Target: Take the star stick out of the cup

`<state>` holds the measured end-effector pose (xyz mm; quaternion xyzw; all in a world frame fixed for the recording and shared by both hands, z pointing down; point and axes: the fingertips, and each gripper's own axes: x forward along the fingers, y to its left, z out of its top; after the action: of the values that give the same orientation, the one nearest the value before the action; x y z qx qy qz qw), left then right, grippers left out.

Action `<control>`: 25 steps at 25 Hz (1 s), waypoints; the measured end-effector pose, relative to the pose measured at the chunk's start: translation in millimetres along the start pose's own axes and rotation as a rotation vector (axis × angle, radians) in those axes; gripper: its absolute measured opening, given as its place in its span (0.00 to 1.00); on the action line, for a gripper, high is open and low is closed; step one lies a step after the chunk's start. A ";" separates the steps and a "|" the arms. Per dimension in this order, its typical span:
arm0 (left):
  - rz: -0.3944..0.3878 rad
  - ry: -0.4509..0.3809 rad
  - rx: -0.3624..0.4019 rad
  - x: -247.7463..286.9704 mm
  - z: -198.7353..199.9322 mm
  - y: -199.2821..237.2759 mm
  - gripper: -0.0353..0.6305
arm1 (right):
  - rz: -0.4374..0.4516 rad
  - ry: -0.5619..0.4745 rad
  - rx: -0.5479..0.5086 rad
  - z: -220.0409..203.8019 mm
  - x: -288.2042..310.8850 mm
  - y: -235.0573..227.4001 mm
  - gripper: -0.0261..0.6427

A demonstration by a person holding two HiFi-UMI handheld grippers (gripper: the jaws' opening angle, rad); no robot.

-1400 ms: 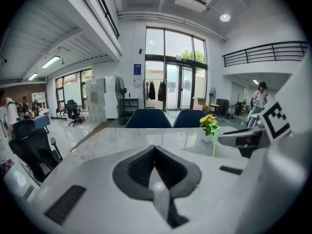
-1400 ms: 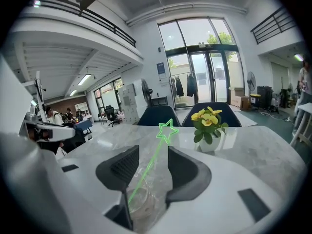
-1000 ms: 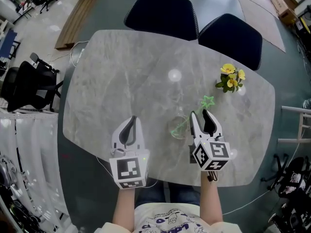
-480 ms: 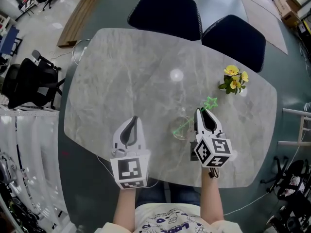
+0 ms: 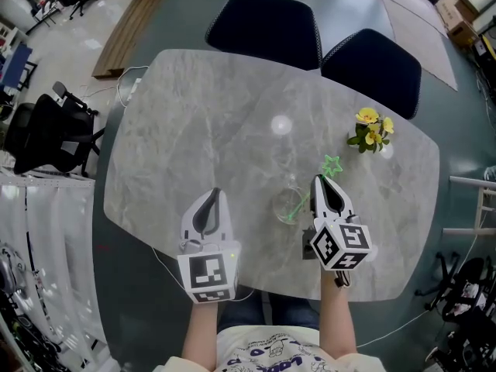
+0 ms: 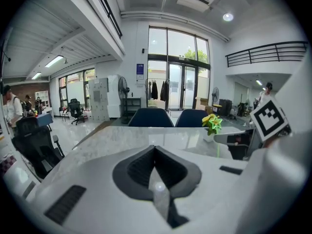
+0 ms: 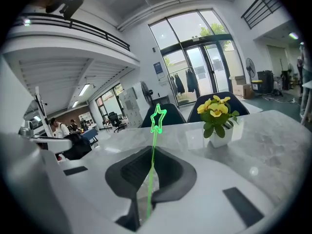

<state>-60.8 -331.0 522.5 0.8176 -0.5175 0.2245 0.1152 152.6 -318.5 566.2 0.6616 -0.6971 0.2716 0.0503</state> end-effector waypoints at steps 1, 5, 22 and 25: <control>0.001 -0.003 -0.001 -1.1 0.9 0.2 0.06 | 0.004 -0.003 0.001 1.1 -1.4 0.8 0.08; 0.007 -0.019 -0.010 -6.7 7.5 3.2 0.06 | 0.019 -0.019 -0.002 9.8 -8.0 7.7 0.07; 0.062 -0.162 -0.016 -52.8 61.9 16.3 0.06 | 0.071 -0.167 -0.149 83.4 -58.3 62.8 0.07; 0.075 -0.197 0.007 -62.6 75.2 16.6 0.06 | 0.082 -0.206 -0.178 102.2 -70.4 72.9 0.07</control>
<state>-79.9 -320.2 425.7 0.8161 -0.5559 0.1488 0.0525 121.3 -302.7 426.7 0.6499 -0.7464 0.1412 0.0256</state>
